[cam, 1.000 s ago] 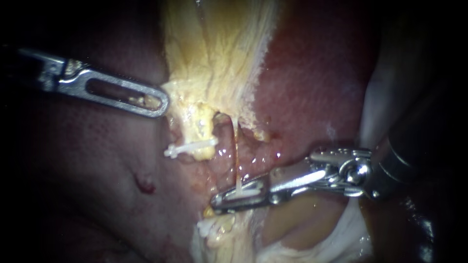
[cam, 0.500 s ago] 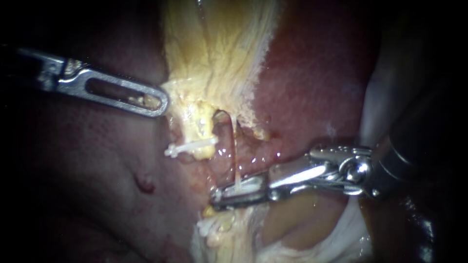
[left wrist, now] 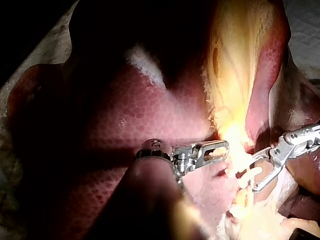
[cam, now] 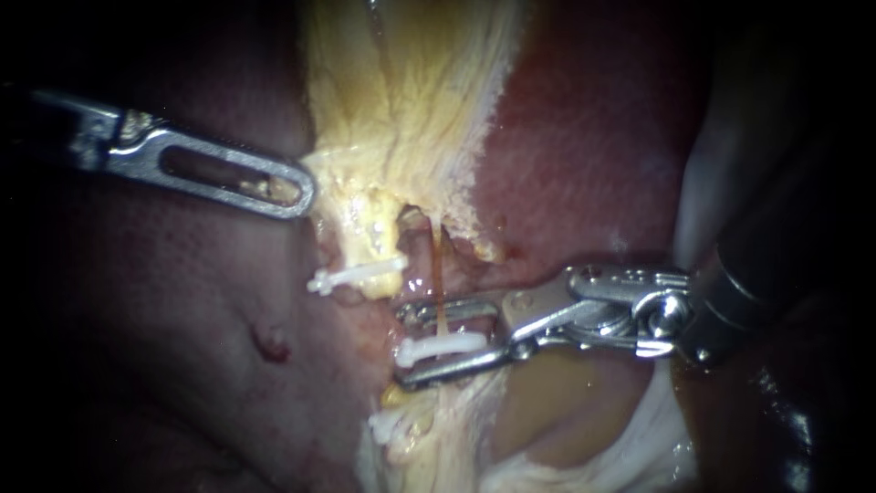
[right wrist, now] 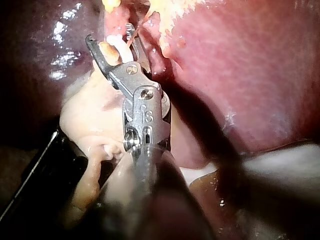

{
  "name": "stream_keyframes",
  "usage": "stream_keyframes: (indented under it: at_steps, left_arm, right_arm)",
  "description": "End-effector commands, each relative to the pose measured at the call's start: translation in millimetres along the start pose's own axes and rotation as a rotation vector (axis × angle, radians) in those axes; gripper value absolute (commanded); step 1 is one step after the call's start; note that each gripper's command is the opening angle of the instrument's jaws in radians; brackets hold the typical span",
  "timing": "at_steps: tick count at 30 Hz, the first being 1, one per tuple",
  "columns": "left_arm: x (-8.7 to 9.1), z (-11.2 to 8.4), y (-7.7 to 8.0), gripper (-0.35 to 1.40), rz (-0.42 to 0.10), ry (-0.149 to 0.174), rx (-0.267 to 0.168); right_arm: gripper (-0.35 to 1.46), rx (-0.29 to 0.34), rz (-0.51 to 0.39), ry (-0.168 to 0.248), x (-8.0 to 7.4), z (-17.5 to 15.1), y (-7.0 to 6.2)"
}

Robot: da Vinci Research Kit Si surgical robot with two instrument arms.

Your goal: Going back first clip right tube

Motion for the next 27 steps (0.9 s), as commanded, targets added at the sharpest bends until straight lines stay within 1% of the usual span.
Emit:
stream_keyframes:
  at_steps: [1, 6, 8, 11, 15, 18, 21, 27]
  left_arm:
    - [0.0, 0.0, 0.0, -0.35, 0.000, 0.000, 0.000]
    - [0.0, -0.1, 0.0, -0.35, 0.000, 0.001, 0.001]
    - [0.1, -0.1, 0.1, -0.35, 0.000, 0.001, 0.001]
    - [0.1, -0.2, 0.1, -0.35, 0.000, 0.001, 0.001]
    - [0.1, -0.2, 0.1, -0.35, 0.000, 0.001, 0.001]
    - [0.0, -0.1, 0.2, -0.35, 0.000, 0.001, 0.001]
    - [0.1, 0.1, 0.3, -0.35, 0.001, 0.000, 0.000]
    - [0.6, 1.4, 1.2, -0.35, 0.006, -0.004, -0.005]
  right_arm:
    - [0.49, -0.005, -0.023, 0.000, -0.2, -0.4, 0.2]
    - [0.49, -0.013, -0.114, -0.001, -1.1, -2.6, 0.6]
    - [0.49, -0.019, -0.147, 0.000, -1.1, -4.0, 0.8]
    - [0.49, -0.034, -0.187, 0.003, -0.5, -6.6, 1.1]
    - [0.50, -0.053, -0.225, 0.006, 1.4, -10.7, 0.9]
    - [0.50, -0.066, -0.238, 0.007, 2.5, -13.1, 0.7]
    - [0.50, -0.079, -0.240, 0.008, 3.1, -14.4, 0.5]
    - [0.50, -0.066, -0.240, 0.007, 3.0, -14.6, 0.1]
